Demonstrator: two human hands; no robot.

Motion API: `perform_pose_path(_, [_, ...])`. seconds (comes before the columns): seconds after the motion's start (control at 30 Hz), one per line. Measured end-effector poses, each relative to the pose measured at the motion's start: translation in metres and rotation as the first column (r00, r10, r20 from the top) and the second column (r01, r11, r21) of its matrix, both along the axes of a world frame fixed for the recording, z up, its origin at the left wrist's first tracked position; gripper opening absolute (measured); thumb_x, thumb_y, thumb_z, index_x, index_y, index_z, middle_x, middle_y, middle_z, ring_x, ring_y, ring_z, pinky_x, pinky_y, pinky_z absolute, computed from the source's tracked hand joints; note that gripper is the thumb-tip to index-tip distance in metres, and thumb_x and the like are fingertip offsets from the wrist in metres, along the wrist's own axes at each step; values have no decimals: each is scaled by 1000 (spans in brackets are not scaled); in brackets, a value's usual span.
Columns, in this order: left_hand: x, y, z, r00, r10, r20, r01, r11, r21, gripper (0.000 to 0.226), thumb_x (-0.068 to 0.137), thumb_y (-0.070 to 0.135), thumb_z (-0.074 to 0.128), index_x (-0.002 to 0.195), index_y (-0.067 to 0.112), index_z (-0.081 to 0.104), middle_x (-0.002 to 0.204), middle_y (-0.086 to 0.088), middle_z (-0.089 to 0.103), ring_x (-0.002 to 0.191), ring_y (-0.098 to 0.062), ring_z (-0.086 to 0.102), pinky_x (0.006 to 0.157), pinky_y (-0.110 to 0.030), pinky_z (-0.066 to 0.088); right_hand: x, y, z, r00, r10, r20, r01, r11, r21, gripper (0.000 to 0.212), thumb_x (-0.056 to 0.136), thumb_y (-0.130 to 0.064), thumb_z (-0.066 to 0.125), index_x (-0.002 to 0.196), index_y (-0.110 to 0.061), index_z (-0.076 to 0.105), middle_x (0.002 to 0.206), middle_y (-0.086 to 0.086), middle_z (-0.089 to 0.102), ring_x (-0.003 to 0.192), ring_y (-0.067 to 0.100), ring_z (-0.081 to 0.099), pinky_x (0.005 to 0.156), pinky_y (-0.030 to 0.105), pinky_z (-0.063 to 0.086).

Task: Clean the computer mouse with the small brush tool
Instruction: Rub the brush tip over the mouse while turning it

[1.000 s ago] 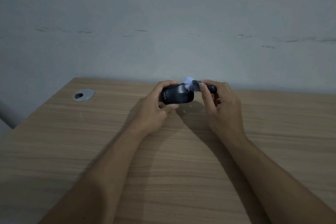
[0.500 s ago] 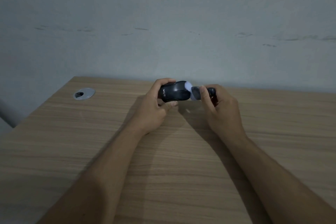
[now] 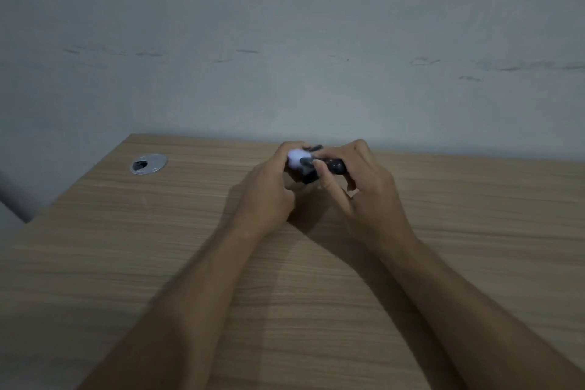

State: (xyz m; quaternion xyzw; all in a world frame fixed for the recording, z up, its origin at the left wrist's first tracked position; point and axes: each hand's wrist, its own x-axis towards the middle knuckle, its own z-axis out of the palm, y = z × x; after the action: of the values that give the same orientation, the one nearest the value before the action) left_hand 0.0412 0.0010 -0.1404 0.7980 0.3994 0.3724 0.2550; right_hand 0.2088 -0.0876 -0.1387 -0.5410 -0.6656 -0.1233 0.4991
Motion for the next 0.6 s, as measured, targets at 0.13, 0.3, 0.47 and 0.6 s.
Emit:
perform_pose_path(0.13, [0,-1,3,996,-70,58,69,998,14,63,87,12,89,142,29,63,124,15,75,110,-7,70,88,-15,57,3,0,0,999,-36,14,35,999,12,8,102,-10,75,106,-5,78,98,8,68,76,-5,46,75,1,38])
perform_pose_path(0.3, [2,5,2,995,-101,1,100,980,172,67,84,10,90,145,25,65,134,5,78,119,-20,76,98,-39,62,1,0,4,995,-92,29,89,993,82,14,105,-16,74,112,-4,77,98,8,68,77,-8,44,77,0,36])
perform_pose_path(0.47, [0,4,6,985,-58,-163,120,908,401,78,85,25,91,155,34,59,139,11,77,115,-19,78,88,-40,65,17,2,4,972,-216,-97,222,973,56,26,110,-28,65,115,-4,75,104,6,68,86,-1,54,80,1,39])
perform_pose_path(0.6, [2,0,8,974,-111,-196,189,876,443,80,89,33,88,160,39,52,148,14,73,120,-20,78,86,-45,67,31,3,1,946,-286,-155,282,958,-44,28,111,-32,63,120,-9,76,110,8,71,89,3,60,82,4,43])
